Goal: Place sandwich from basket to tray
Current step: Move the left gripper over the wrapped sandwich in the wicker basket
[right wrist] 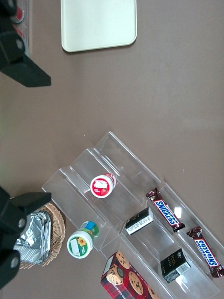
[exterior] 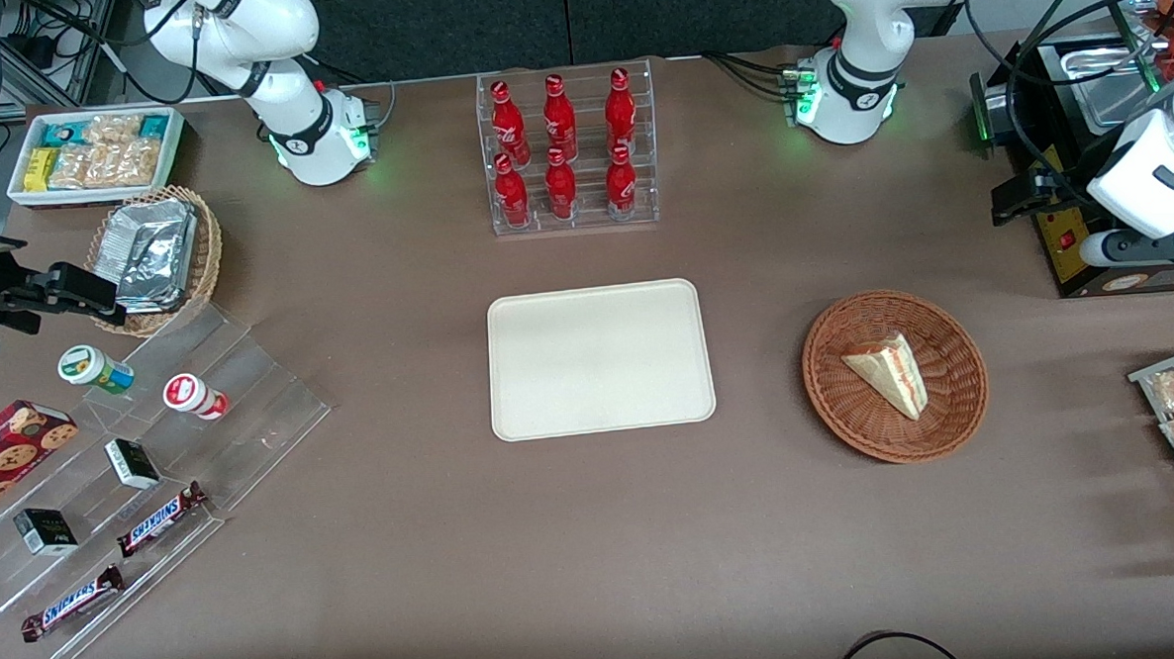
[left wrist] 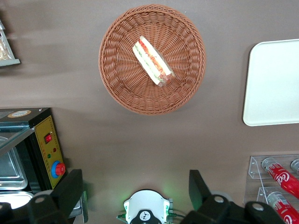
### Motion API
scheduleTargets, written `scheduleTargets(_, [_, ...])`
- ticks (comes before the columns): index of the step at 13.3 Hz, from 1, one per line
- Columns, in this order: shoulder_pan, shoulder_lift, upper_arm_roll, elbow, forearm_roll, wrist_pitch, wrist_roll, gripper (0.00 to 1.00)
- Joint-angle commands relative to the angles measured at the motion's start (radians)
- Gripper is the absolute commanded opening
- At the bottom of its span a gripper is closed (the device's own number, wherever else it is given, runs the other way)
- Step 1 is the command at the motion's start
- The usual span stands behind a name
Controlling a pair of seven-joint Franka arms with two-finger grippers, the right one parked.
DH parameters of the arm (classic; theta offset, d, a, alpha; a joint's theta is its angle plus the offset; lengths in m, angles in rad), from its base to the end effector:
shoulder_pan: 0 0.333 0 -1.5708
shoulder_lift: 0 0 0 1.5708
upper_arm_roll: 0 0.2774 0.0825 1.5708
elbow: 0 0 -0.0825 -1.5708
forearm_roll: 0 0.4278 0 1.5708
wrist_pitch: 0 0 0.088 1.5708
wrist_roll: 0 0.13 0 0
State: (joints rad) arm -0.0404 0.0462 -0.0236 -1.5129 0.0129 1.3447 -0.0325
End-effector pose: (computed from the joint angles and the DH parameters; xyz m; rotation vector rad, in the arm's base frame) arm 0.5793 -0.0350 0.5481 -3.1014 0.0466 0.3325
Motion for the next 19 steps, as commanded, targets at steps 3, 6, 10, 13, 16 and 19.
scheduleTargets(3, [0.007, 0.0, -0.005, 0.011, 0.021, -0.003, 0.016, 1.0])
scheduleTargets(6, [0.007, 0.017, -0.004, -0.05, 0.029, 0.046, -0.001, 1.0])
scheduleTargets(10, [0.011, 0.007, 0.001, -0.281, 0.036, 0.287, -0.148, 1.0])
scheduleTargets(13, [0.008, 0.007, -0.002, -0.424, 0.03, 0.498, -0.437, 1.0])
scheduleTargets(16, [-0.013, 0.012, -0.007, -0.556, 0.024, 0.698, -0.605, 1.0])
scheduleTargets(19, [-0.027, 0.02, -0.007, -0.65, 0.024, 0.862, -0.665, 1.0])
